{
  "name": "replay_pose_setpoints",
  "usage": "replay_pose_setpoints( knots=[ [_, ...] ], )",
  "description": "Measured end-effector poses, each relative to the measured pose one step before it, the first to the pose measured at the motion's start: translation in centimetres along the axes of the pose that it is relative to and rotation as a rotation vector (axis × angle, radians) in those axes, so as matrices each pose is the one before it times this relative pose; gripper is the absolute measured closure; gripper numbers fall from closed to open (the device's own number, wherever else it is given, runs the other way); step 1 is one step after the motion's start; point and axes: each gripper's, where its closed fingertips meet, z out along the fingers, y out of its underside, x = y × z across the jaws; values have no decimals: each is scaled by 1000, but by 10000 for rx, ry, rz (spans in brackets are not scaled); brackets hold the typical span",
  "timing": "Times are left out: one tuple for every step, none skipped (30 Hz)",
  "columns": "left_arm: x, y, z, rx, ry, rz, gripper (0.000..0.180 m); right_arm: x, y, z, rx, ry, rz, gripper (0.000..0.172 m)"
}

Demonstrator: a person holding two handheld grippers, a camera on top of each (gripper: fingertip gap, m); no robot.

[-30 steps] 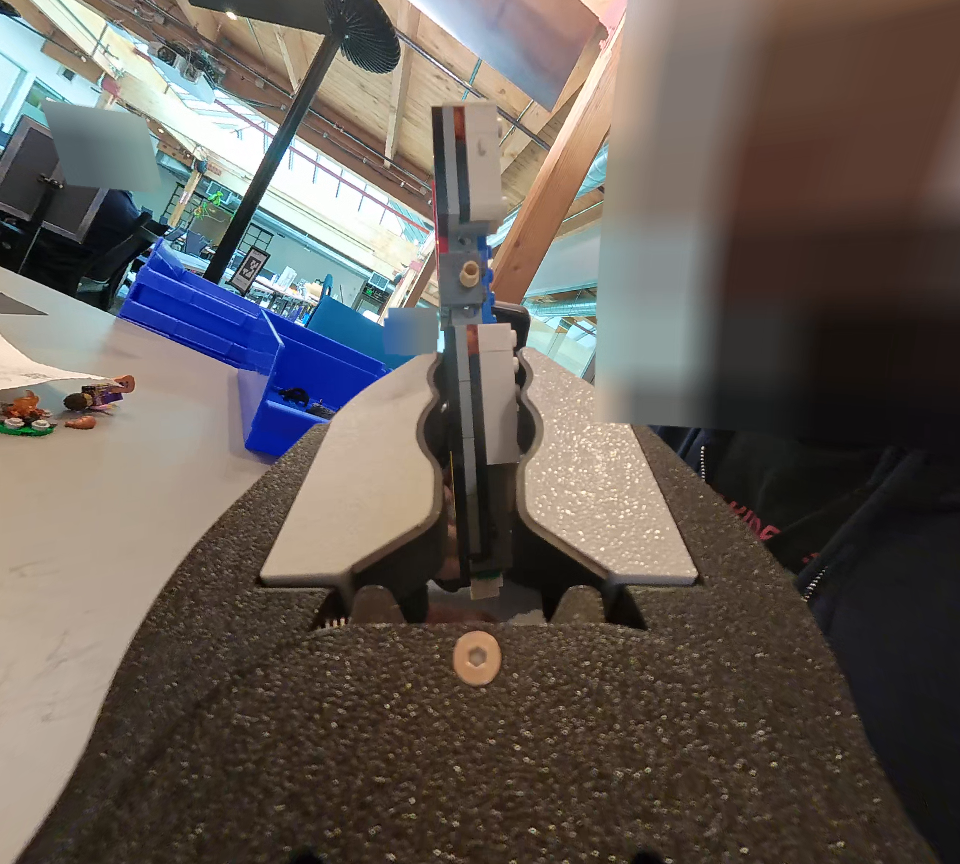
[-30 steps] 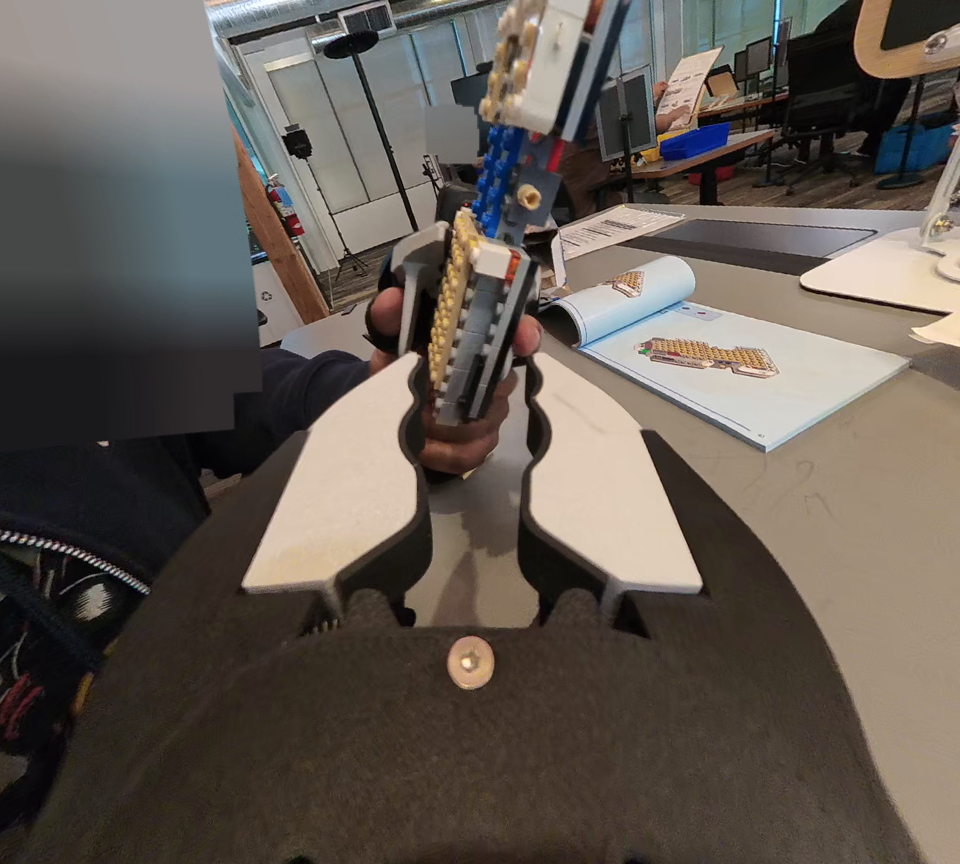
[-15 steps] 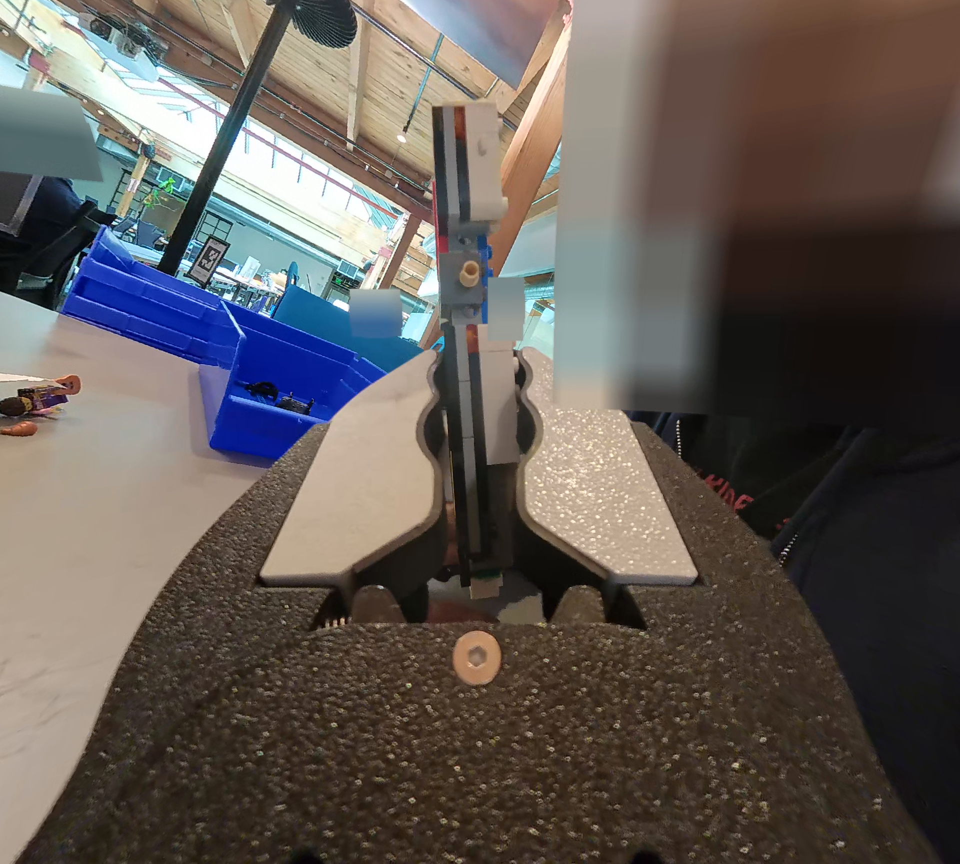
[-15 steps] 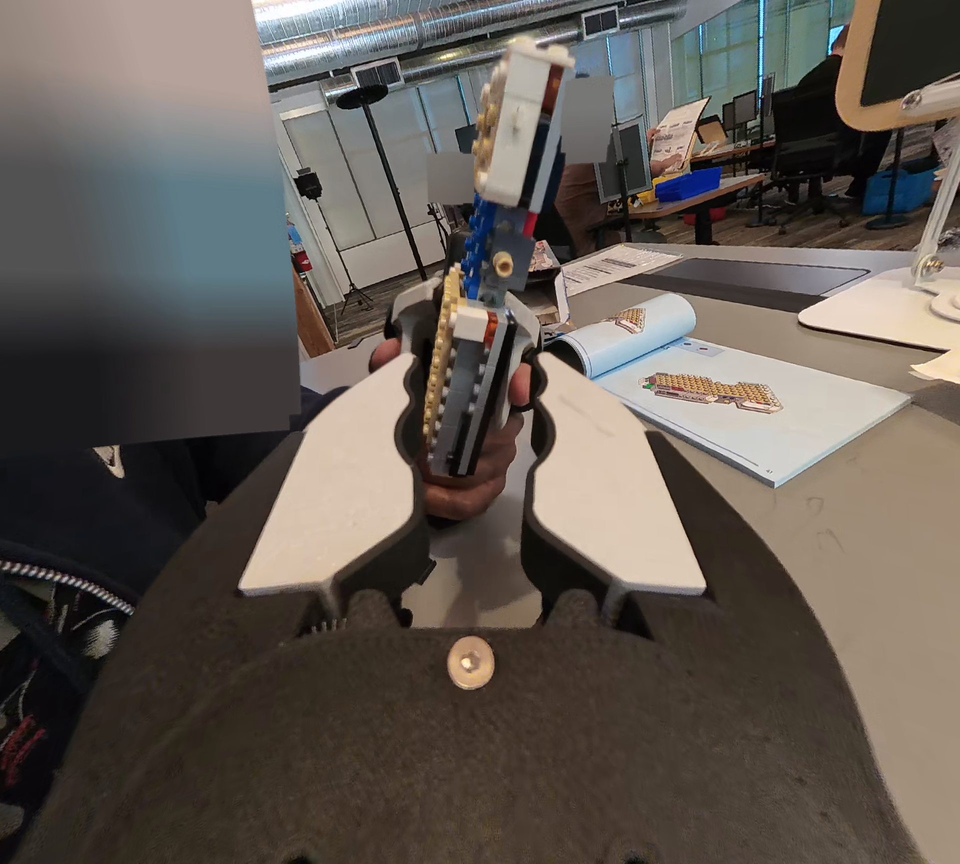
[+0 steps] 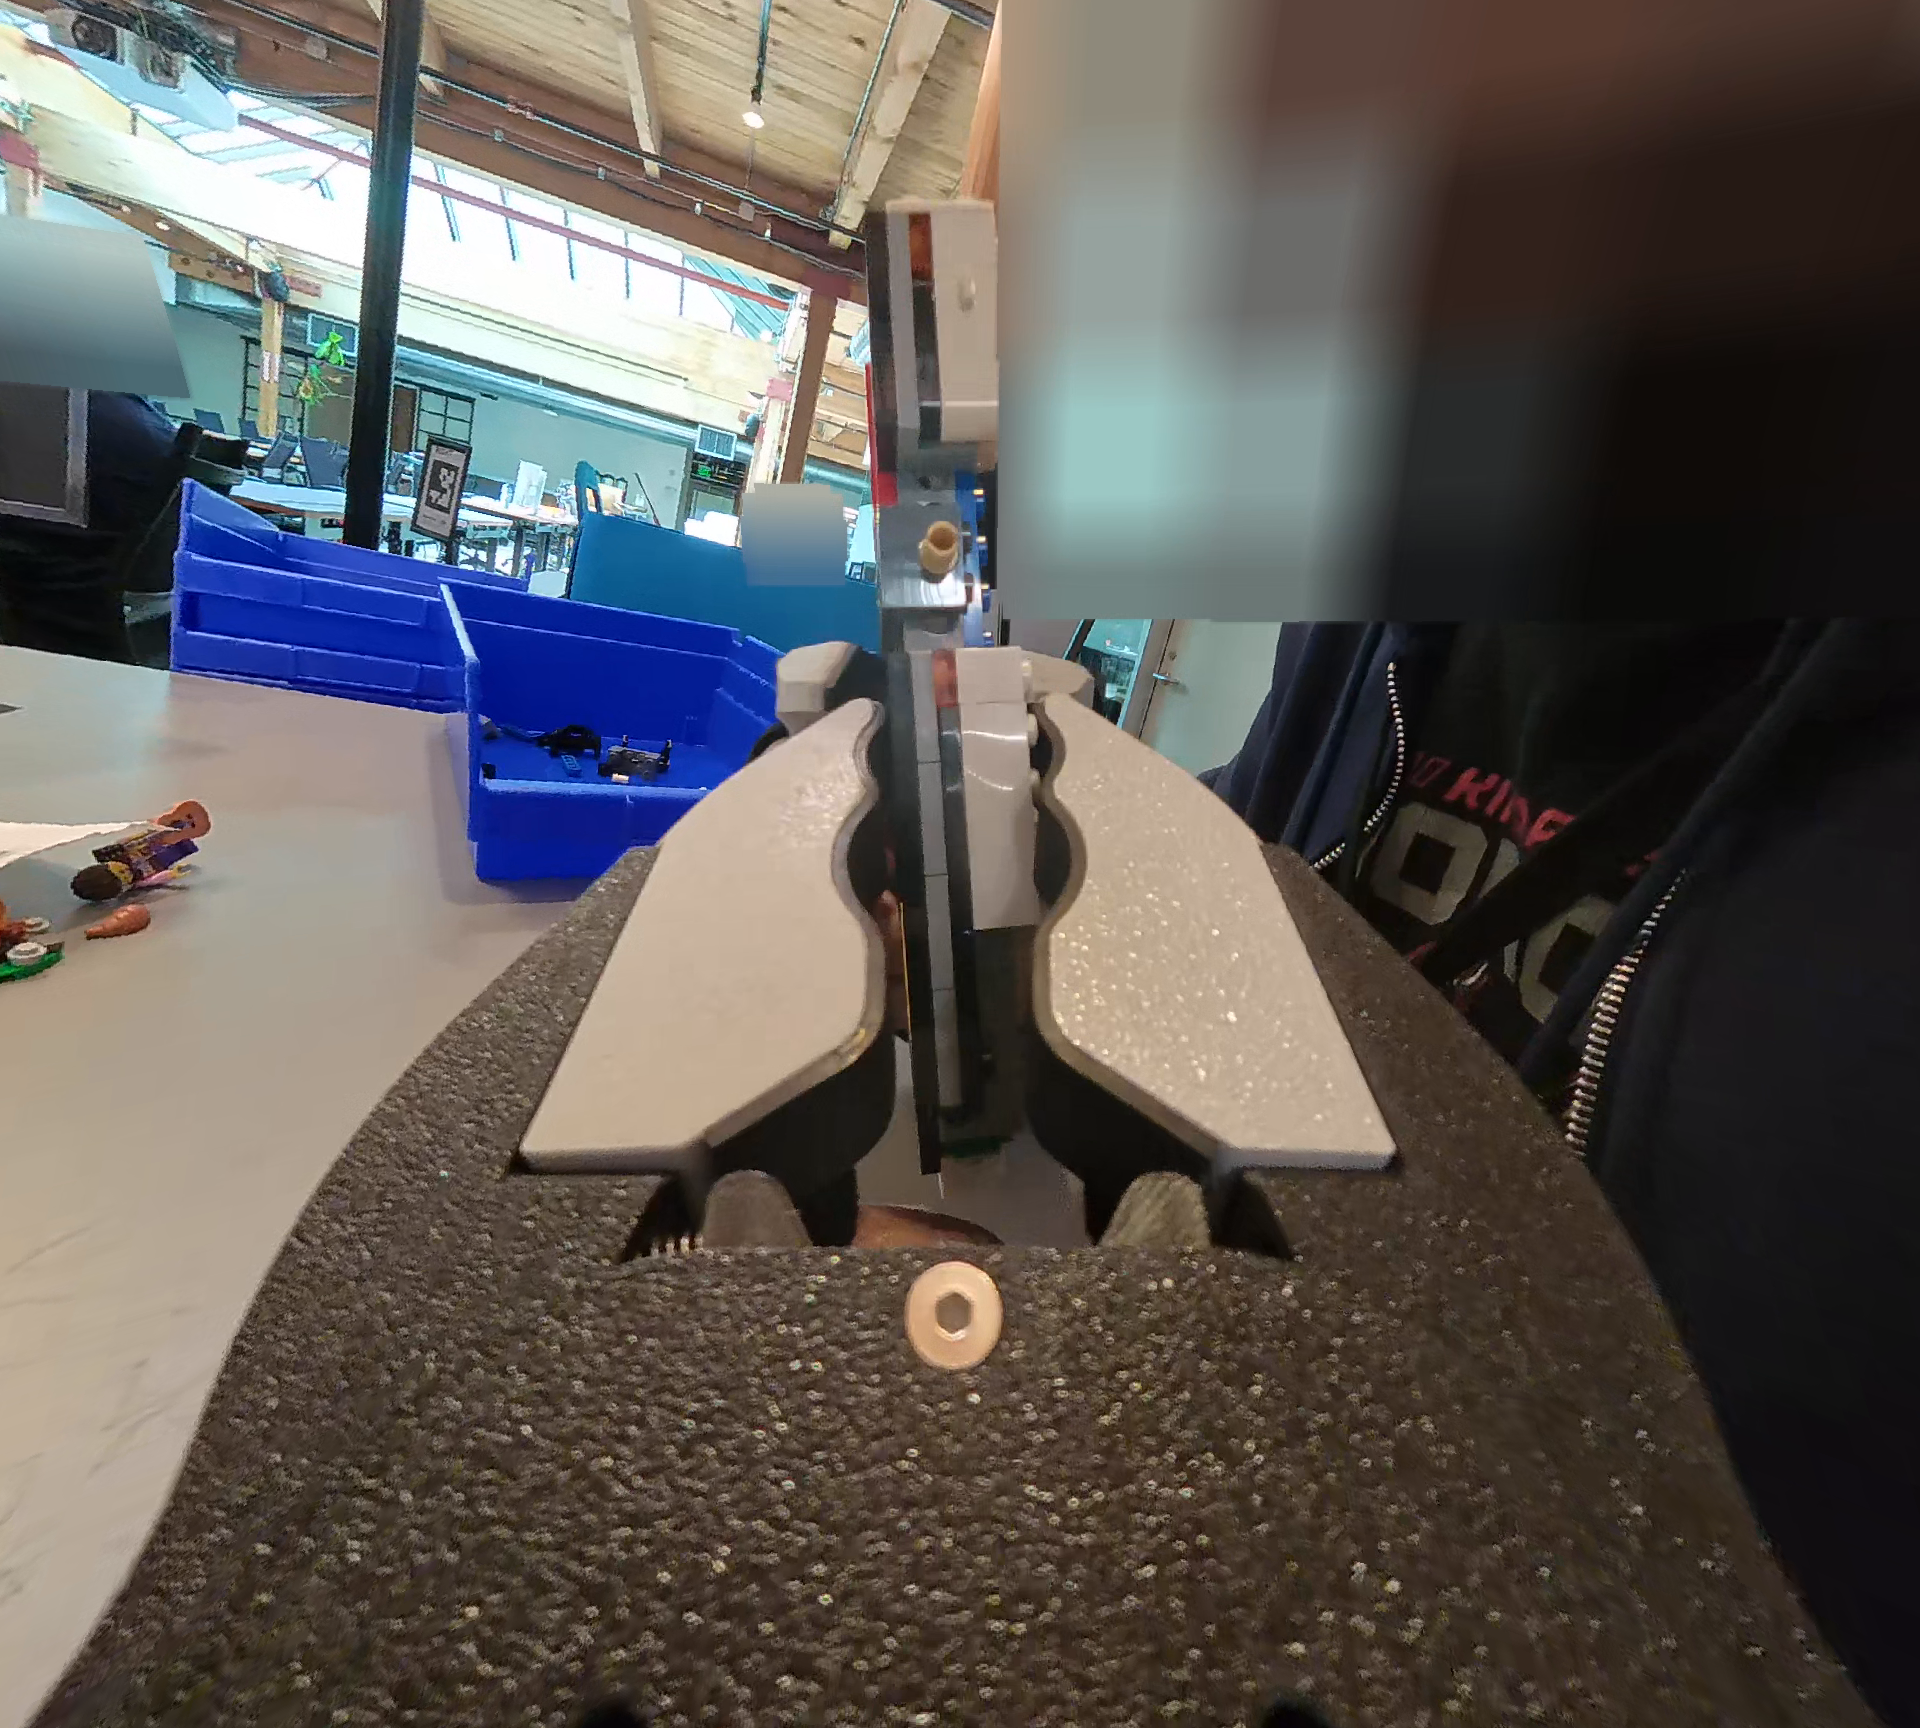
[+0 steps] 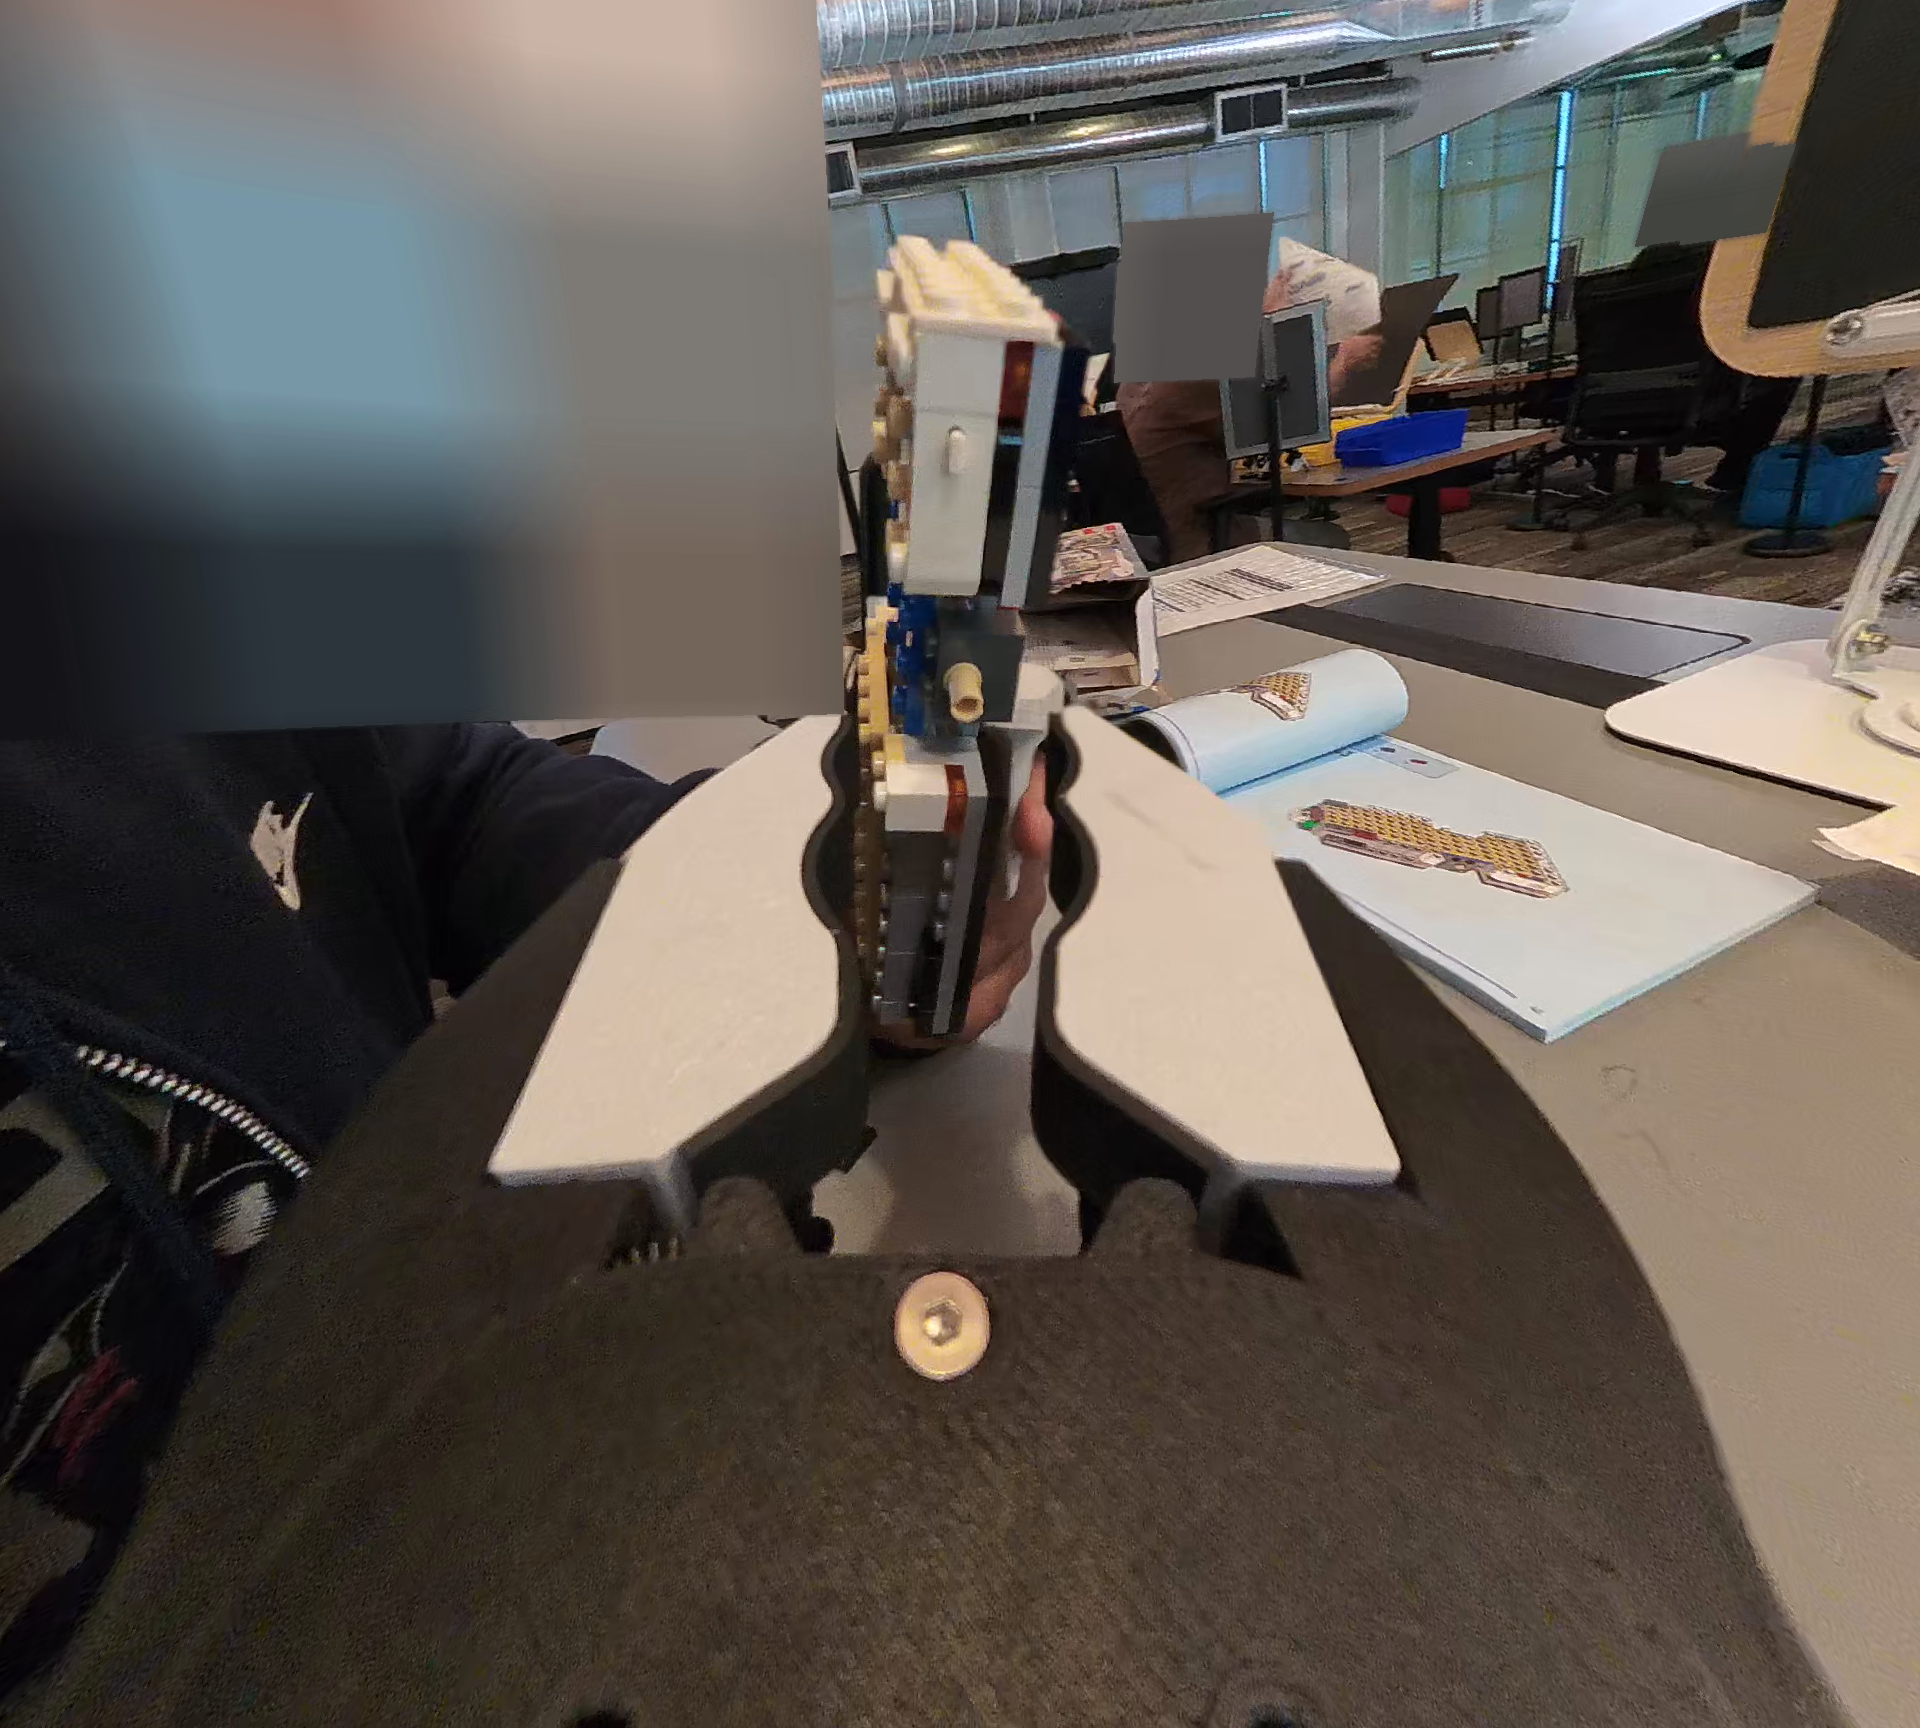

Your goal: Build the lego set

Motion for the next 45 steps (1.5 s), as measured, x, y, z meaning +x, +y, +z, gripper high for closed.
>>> replay_pose_setpoints(
  knots=[
    [48,28,6,-43,4,70,156,-223,25,14,-10,-128,-47,142],
    [40,22,-13,-35,4,42,156,-157,26,7,-9,-71,-72,144],
    [41,21,-10,-24,18,32,156,-37,17,-10,-1,2,-76,144],
    [62,29,1,-23,25,38,156,-52,10,-11,-2,-33,-55,145],
    [50,27,36,-20,12,43,156,-68,-7,-24,12,-48,-28,145],
    [34,21,15,-15,-1,37,156,-32,-3,-32,18,-45,-13,145],
    [49,36,27,-24,14,26,156,-51,13,-32,6,-57,-2,145],
    [44,30,25,-22,18,21,156,-53,7,-24,-1,-49,-13,145],
    [29,24,5,-16,7,18,156,-40,2,-11,2,-21,-38,145],
    [36,6,13,-10,12,20,156,-35,-1,-13,5,-14,-52,145],
    [48,-3,8,-3,15,35,156,-54,-25,2,9,-23,-40,145],
    [28,-5,12,-9,5,32,156,-28,-16,-4,12,-20,-22,146],
    [1,6,12,-20,-8,5,156,-10,-5,-6,3,-8,-7,146],
    [30,20,6,-23,18,9,156,-28,11,-8,-2,-30,-1,146],
    [25,26,4,-18,9,29,156,-32,-4,-1,4,-23,-16,146],
    [9,-1,15,-15,4,15,156,-17,-21,-8,10,-7,-37,146],
    [57,-1,12,-5,22,21,156,-55,-9,-5,9,-27,-29,146],
    [59,-12,13,3,24,35,156,-66,-27,5,15,-38,-16,146],
    [25,-15,15,3,2,11,156,-13,-15,5,12,-12,-22,146],
    [7,2,7,-9,10,-13,156,-9,-5,-6,3,-12,-15,146],
    [15,4,3,-3,14,-8,156,-18,2,5,5,-23,4,146],
    [0,1,-4,3,4,-14,156,-5,2,-6,11,-13,12,147],
    [-11,12,10,-2,5,-16,157,6,10,-7,4,-14,13,147],
    [34,28,12,-8,23,-8,157,-29,14,-10,0,-38,17,147],
    [28,6,5,-9,16,0,157,-28,-3,-7,6,-32,8,147],
    [31,-2,10,-2,17,-4,157,-28,-3,-4,9,-24,-9,147],
    [35,15,12,-5,22,4,157,-31,4,-6,-3,-28,-27,147],
    [-4,24,-11,-11,0,4,157,-5,33,-6,-17,-14,-9,147],
    [-18,22,4,-10,-2,-17,157,24,23,-6,-14,-11,17,147],
    [-2,26,4,-6,11,-18,156,-2,20,-11,-11,-17,5,147],
    [-3,14,-1,-3,2,-7,156,10,28,-24,-17,-9,-6,147],
    [-16,25,0,-5,1,-5,156,9,23,-4,-17,-3,-11,147],
    [18,20,6,-6,14,-8,156,-11,13,-7,-10,-11,-6,147],
    [14,7,-4,-5,11,0,156,-21,10,-5,-8,-17,-3,148],
    [3,20,9,-10,0,8,156,2,7,-1,-6,-10,-3,148],
    [-4,2,7,-9,3,-11,156,6,7,-6,0,-2,2,148],
    [-2,9,-8,-3,8,-4,156,-4,5,-5,2,-9,3,148],
    [-7,1,-1,-1,-4,2,156,1,9,1,0,-7,7,148],
    [-4,15,3,-4,4,-14,156,6,17,-5,0,-10,9,148],
    [16,4,-2,-3,12,0,156,-11,0,-3,6,-18,-4,148],
    [19,2,9,1,11,-1,156,-16,-3,-4,9,-13,-7,148],
    [-7,0,-5,-3,-3,-14,156,8,-6,6,4,-1,5,148],
    [-23,8,-11,3,-1,-13,156,14,4,-2,7,-7,33,148],
    [2,-3,6,17,4,-1,156,-2,-17,3,13,-22,58,148],
    [-22,-35,6,34,-24,21,156,14,-51,14,32,-2,52,148]
  ],
)
